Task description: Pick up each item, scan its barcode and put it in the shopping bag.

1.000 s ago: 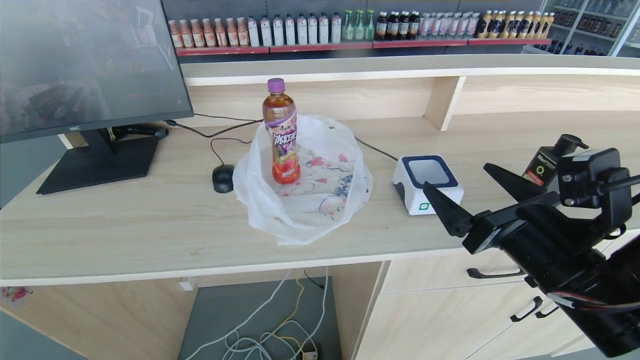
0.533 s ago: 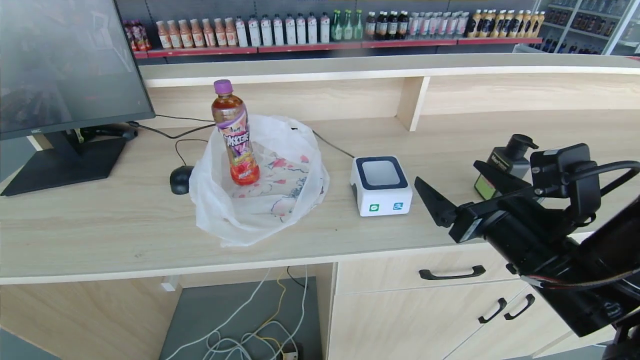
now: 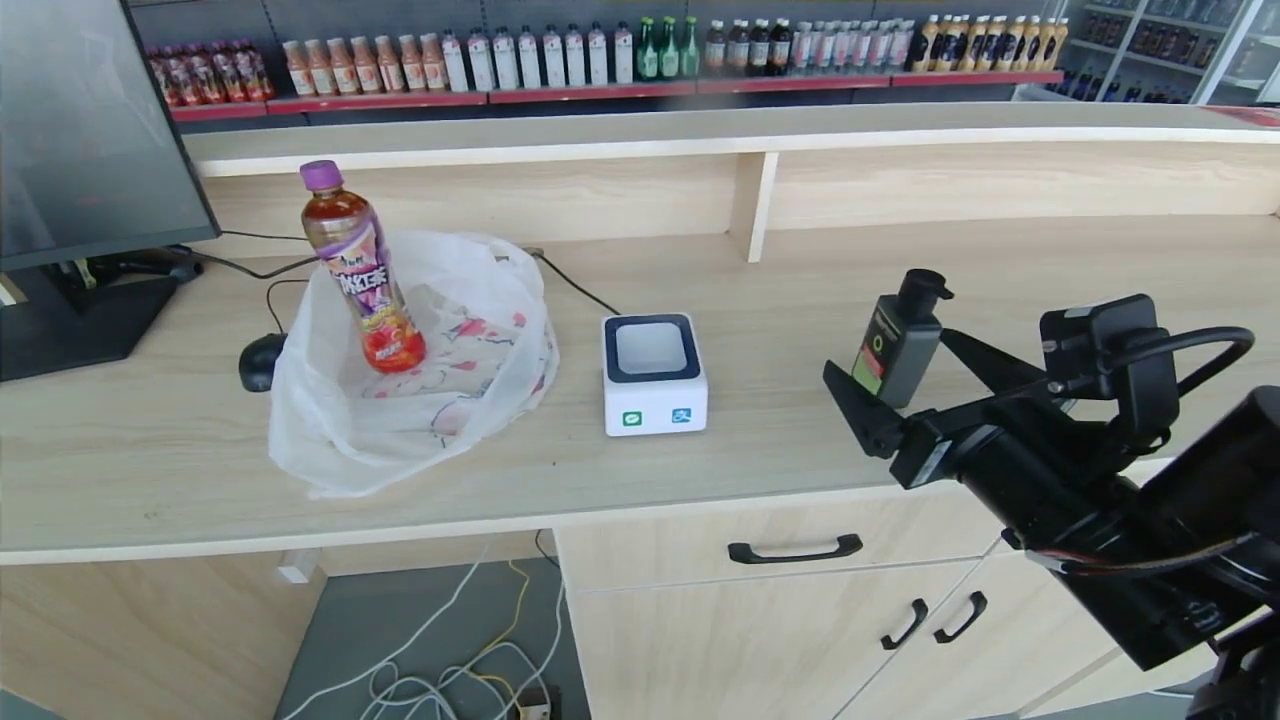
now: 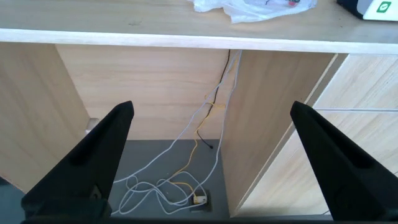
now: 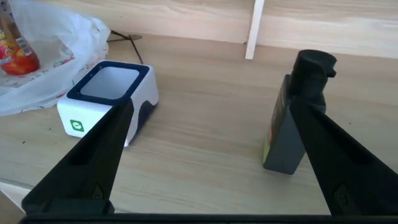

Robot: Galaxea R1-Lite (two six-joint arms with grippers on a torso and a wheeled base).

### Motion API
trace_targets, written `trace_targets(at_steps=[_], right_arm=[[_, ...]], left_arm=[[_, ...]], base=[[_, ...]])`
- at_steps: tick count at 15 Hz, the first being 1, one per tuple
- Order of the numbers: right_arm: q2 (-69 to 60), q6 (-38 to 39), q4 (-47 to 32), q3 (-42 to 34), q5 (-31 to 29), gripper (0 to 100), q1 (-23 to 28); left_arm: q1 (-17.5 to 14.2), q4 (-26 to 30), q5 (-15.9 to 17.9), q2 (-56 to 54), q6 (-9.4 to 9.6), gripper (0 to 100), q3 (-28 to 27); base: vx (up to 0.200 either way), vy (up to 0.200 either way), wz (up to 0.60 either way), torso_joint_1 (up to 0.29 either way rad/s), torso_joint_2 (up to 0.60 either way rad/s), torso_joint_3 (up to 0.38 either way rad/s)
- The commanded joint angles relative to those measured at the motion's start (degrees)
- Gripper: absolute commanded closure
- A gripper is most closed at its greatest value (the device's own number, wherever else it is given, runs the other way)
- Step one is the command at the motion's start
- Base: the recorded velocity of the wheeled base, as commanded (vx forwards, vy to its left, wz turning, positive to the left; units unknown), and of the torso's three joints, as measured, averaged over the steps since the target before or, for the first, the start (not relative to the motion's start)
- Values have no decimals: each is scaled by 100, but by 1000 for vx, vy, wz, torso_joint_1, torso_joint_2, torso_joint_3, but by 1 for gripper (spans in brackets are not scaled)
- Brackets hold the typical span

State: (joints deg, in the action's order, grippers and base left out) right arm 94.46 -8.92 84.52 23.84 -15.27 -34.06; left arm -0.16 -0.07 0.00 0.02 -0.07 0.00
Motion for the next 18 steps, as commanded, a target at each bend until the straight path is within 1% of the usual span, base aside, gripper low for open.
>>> trace_targets(at_steps=[1,5,9,11,14,15,18], right_arm=[[81,-4,3,6,-2,0,5],[274,-4,12,261,-19,0,57],[749,-4,30,797,-19,0,75],[881,-4,38,903,-19,0,66],[1021,-4,38,1114,-19,0,-92],[1118,-13,38,1193,-28,0,-241],[1408,-13,38,1474,-37,0,-303]], left_arm=[[-2,-1,0,-2,-1,0,0],[-2,7,0,-2,16,0,0],[-2,7,9,-2,34,0,0],[-2,7,0,-2,34,0,0],[-2,7,0,-2,34,0,0],[-2,7,9,-2,34,0,0],[-2,7,0,-2,34,0,0]], base=[[0,-200,0,2,-2,7],[0,-200,0,4,2,4],[0,0,0,0,0,0],[0,0,0,0,0,0],[0,0,0,0,0,0],[0,0,0,0,0,0],[0,0,0,0,0,0]])
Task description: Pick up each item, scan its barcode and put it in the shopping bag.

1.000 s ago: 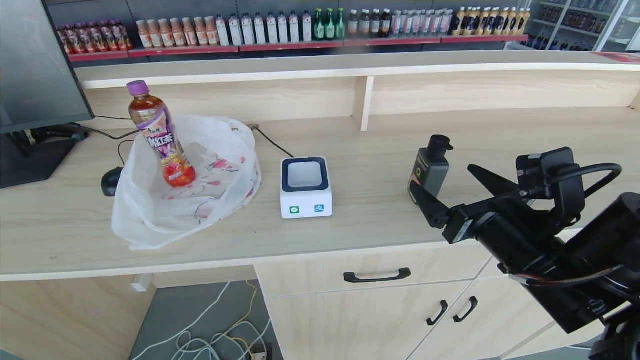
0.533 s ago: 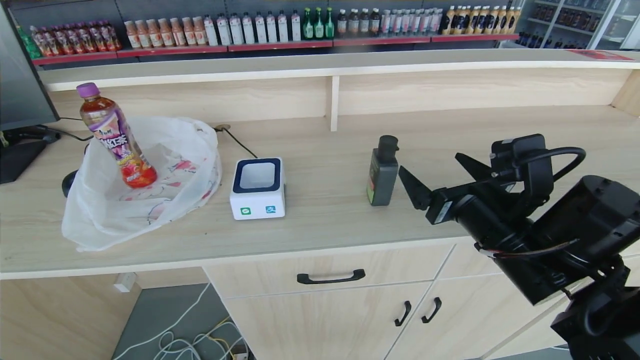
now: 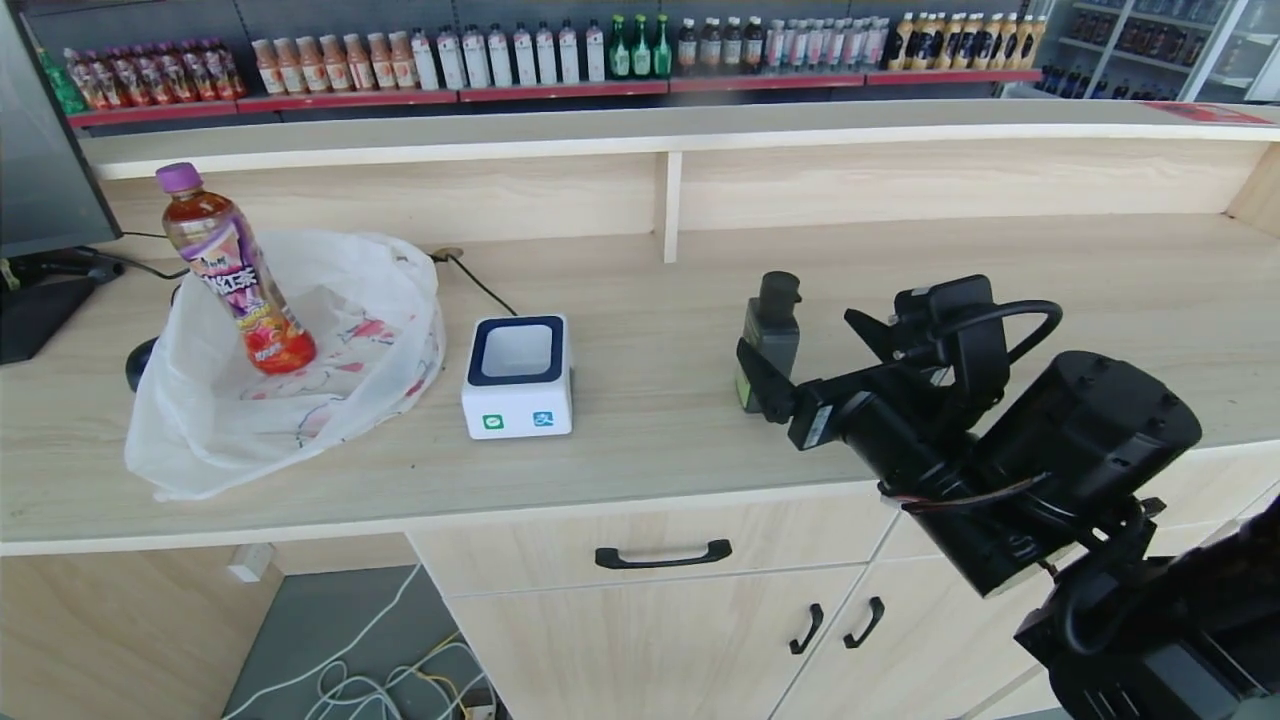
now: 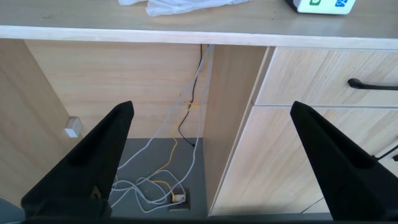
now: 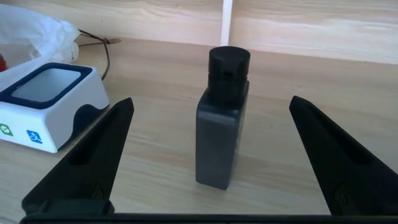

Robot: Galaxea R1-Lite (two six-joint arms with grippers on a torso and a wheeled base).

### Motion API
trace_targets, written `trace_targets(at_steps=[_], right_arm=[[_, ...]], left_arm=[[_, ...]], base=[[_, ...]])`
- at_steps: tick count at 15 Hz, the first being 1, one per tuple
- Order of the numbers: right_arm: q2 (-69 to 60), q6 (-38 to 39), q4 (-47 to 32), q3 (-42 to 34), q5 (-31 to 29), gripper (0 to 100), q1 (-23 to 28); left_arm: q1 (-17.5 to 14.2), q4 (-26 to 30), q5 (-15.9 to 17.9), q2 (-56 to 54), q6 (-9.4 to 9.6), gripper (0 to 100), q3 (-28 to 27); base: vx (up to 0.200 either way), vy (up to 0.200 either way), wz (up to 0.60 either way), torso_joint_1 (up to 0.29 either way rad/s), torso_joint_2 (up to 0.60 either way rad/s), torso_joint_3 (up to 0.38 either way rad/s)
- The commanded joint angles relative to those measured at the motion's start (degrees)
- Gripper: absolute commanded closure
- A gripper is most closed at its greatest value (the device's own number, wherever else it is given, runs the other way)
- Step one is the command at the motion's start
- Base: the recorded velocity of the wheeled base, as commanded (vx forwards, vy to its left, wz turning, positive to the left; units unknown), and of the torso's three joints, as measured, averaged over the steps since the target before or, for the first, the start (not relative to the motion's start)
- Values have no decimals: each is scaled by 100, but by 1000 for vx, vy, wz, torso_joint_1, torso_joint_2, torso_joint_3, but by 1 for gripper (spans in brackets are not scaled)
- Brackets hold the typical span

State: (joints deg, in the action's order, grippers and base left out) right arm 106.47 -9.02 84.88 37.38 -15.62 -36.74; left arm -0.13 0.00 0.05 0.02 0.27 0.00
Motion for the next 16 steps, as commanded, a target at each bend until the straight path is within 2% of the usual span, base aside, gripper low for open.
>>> trace_targets(at_steps=[1,5,10,16], right_arm=[[321,-3,2,226,-56,0,-26],[726,-3,2,692,-179,0,-26],[1095,6,2,1193,-609,0,-8],[1359,6,2,1562,-653,0,18]], left_arm=[[-4,0,4,-2,0,0,0],[-4,0,4,-2,0,0,0],[-4,0,-5,-2,0,0,0],[-4,0,4,-2,0,0,0]], base=[[0,0,0,0,0,0],[0,0,0,0,0,0],[0,0,0,0,0,0],[0,0,0,0,0,0]])
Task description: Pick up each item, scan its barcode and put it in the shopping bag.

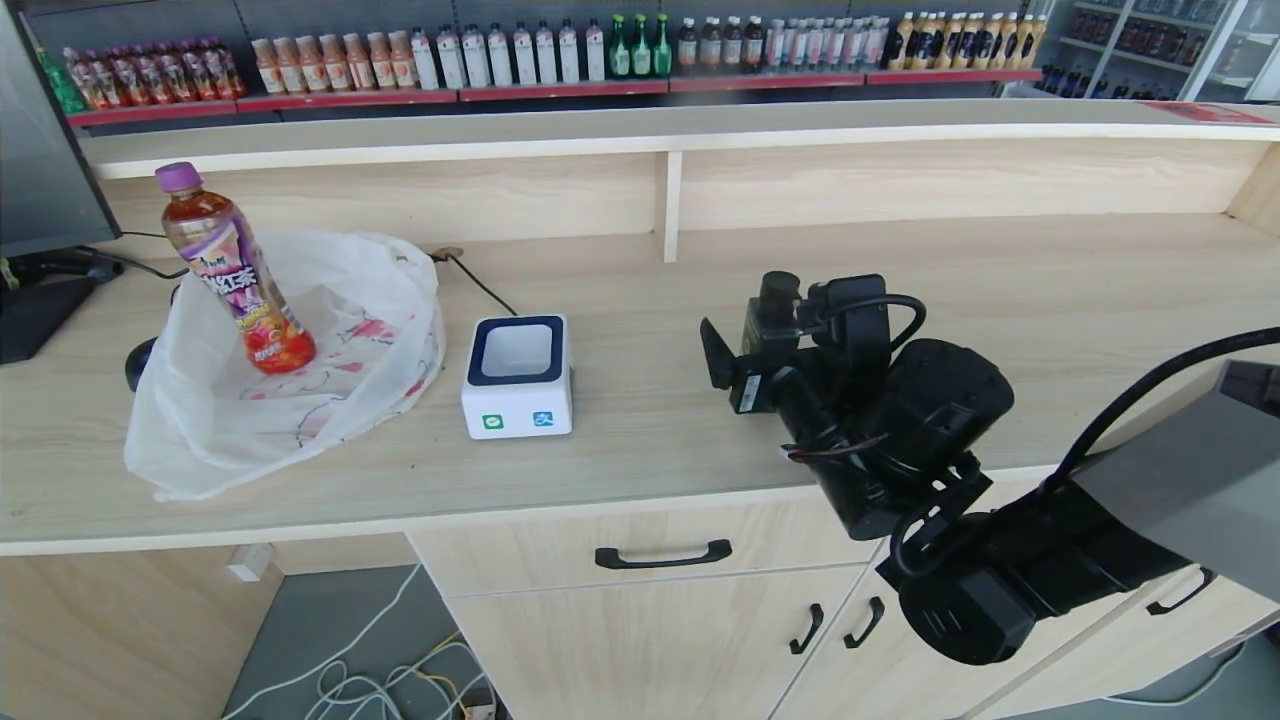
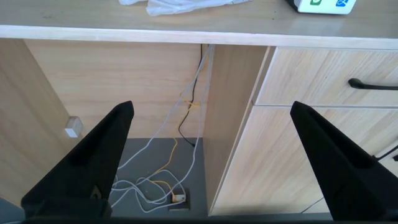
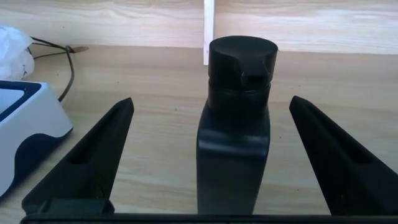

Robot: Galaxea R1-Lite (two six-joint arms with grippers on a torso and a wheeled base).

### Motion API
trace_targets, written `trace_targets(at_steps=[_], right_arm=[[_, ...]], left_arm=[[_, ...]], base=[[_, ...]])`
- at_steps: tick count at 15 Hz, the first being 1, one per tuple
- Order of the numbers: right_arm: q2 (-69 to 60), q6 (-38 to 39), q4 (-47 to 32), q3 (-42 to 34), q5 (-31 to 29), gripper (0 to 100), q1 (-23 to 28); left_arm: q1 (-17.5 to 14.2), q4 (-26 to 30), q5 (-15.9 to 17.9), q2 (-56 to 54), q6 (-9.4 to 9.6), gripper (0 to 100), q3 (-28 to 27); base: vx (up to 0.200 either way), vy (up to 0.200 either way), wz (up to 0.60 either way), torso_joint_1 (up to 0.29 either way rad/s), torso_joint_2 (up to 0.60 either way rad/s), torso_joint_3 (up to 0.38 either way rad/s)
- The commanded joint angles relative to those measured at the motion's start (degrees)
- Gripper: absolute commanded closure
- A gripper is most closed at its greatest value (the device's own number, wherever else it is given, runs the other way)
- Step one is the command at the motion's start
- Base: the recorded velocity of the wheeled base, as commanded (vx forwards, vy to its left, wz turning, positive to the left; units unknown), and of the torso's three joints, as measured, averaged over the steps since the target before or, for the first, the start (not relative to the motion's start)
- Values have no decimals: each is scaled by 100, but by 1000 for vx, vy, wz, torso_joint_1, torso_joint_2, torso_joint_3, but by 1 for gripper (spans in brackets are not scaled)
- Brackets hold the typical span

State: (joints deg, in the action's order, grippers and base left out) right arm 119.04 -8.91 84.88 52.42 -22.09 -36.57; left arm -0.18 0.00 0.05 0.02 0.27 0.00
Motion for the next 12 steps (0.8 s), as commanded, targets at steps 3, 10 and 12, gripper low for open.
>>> trace_targets(at_steps=[3,10,12], right_arm=[[172,3,2,67,-15,0,10],[427,74,2,269,-15,0,203],[488,83,2,286,-15,0,203]], left_arm=[[1,-9,4,-2,0,0,0],[1,0,4,-2,0,0,0],[1,0,4,-2,0,0,0]], base=[[0,0,0,0,0,0],[0,0,0,0,0,0],[0,0,0,0,0,0]])
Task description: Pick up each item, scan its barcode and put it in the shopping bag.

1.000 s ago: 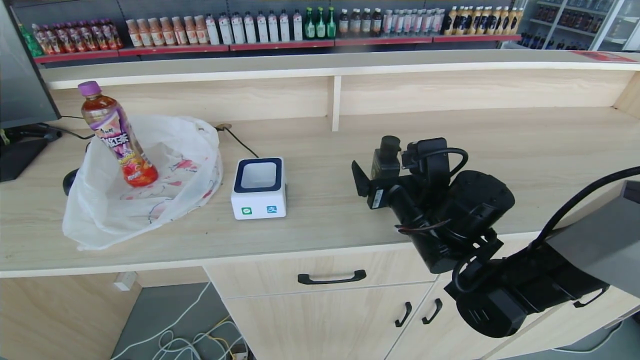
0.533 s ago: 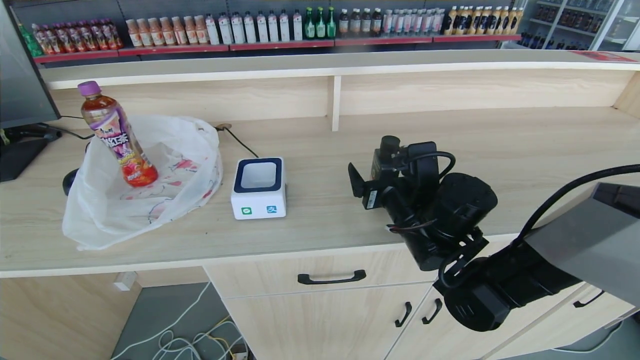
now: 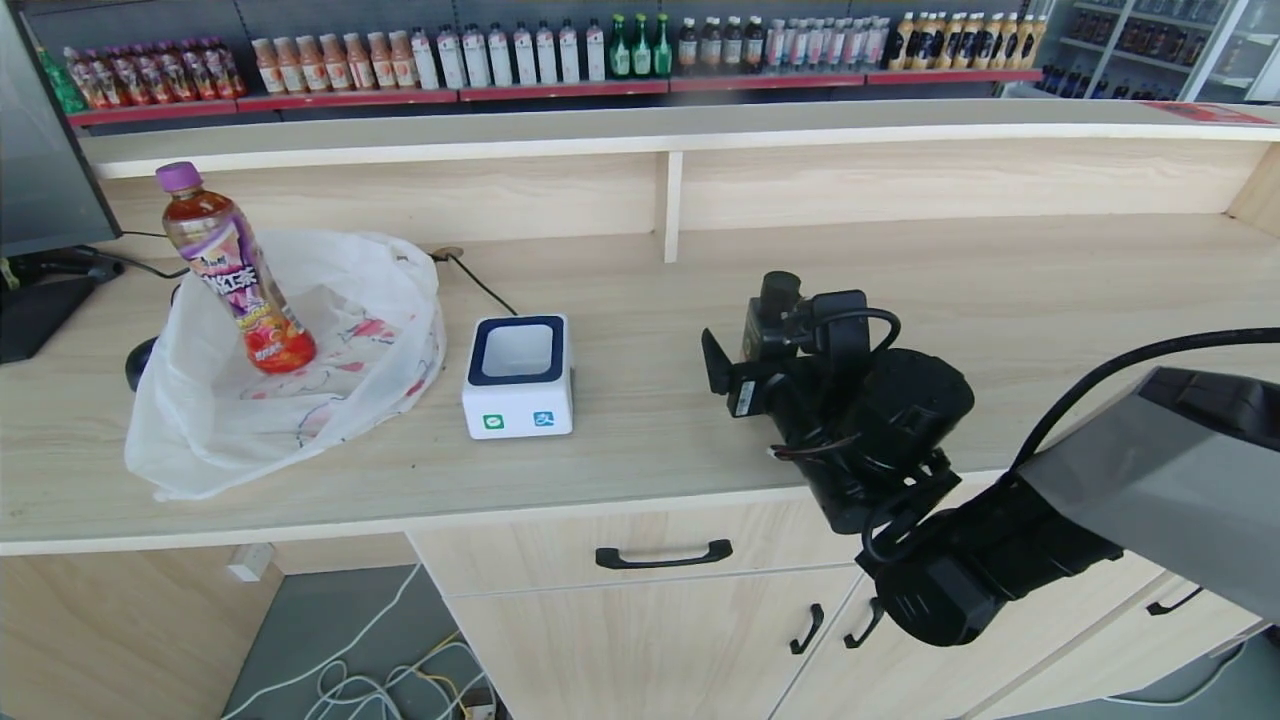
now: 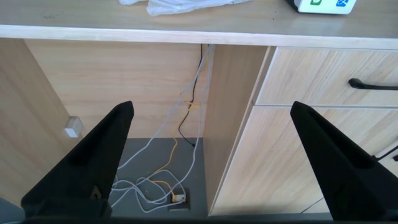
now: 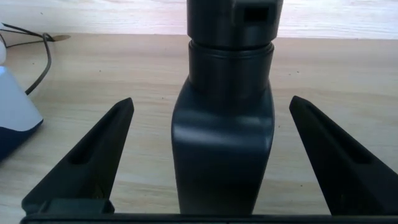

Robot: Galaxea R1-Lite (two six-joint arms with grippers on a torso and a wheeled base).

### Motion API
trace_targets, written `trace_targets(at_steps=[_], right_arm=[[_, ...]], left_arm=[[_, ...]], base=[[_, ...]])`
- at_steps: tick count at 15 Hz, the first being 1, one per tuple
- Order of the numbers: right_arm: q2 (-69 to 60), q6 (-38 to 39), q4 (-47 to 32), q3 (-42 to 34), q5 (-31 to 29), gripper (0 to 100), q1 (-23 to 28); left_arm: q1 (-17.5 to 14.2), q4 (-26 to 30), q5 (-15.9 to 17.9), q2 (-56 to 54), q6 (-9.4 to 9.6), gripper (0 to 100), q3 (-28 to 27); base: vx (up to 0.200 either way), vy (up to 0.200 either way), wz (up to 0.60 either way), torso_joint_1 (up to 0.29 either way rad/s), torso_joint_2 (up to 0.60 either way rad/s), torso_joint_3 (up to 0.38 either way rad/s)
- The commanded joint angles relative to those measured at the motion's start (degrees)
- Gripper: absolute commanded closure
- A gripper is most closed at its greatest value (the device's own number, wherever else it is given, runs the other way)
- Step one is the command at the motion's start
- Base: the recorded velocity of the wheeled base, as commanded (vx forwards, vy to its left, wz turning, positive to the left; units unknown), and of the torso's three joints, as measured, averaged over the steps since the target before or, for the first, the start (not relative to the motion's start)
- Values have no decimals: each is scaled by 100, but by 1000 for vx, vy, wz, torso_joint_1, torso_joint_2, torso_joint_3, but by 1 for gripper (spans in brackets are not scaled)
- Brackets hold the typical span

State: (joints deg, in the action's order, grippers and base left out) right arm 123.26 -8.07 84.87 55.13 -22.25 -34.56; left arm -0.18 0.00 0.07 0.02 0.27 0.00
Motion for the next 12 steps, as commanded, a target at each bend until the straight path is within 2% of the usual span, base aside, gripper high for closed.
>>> trace_targets(at_steps=[1,11,12], right_arm=[[84,-2,3,51,1,0,2],[146,69,3,68,1,0,2],[155,139,3,68,-8,100,2]], left_arm=[[1,-9,-7,-2,0,0,0],[1,0,1,-2,0,0,0],[1,0,-7,-2,0,0,0]], base=[[0,0,0,0,0,0],[0,0,0,0,0,0],[0,0,0,0,0,0]])
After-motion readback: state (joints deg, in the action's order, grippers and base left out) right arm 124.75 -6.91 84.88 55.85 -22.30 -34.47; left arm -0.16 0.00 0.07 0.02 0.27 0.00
